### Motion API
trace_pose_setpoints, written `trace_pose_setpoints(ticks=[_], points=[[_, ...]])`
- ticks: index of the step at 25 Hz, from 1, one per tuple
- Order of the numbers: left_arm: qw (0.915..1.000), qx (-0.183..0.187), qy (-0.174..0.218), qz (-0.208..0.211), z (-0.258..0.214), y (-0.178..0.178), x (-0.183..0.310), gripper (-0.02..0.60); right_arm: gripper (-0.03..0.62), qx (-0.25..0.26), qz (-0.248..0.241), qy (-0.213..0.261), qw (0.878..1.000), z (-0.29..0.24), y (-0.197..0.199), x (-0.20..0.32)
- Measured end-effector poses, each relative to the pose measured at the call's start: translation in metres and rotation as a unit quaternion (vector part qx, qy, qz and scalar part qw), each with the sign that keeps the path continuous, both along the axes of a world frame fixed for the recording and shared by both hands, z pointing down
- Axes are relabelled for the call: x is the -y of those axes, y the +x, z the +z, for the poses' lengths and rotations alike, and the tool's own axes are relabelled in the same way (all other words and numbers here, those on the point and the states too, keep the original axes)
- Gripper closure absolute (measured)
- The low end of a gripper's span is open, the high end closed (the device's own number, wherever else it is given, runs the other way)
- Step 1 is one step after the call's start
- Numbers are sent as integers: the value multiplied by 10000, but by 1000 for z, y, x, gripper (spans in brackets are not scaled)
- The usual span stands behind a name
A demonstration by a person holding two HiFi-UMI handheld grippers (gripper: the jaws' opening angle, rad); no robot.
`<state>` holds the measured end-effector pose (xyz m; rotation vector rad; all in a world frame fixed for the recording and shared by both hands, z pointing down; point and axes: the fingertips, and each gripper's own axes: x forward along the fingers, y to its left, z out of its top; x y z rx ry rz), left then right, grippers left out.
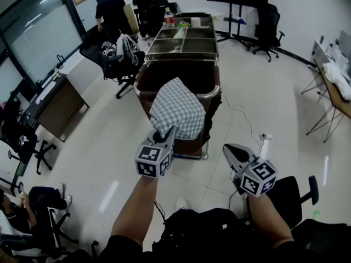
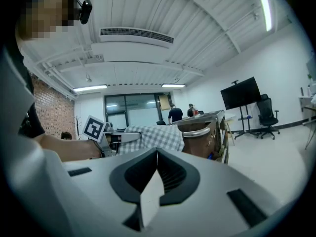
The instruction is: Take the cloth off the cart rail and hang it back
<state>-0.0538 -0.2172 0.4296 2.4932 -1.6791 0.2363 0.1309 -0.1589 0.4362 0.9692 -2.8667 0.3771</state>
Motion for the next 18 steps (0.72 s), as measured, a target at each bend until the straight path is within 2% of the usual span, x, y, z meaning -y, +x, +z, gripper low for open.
trace_pose_setpoints(ticks=[7,11,14,18], points=[[9996,-63,128,-261,0,8,-90,555,574,-26,-519,-58,9986,13,-12,-41],[9984,-233,11,-508,6,5,-139,555,574,-8,-828,-75,9965,12,-27,-59],[9972,-360,-59,-650,15,3,-168,554,574,-1,-1051,-44,9944,12,-37,-71],[9965,-366,79,-747,16,-4,-194,555,574,36,-1262,19,9920,12,-51,-85]])
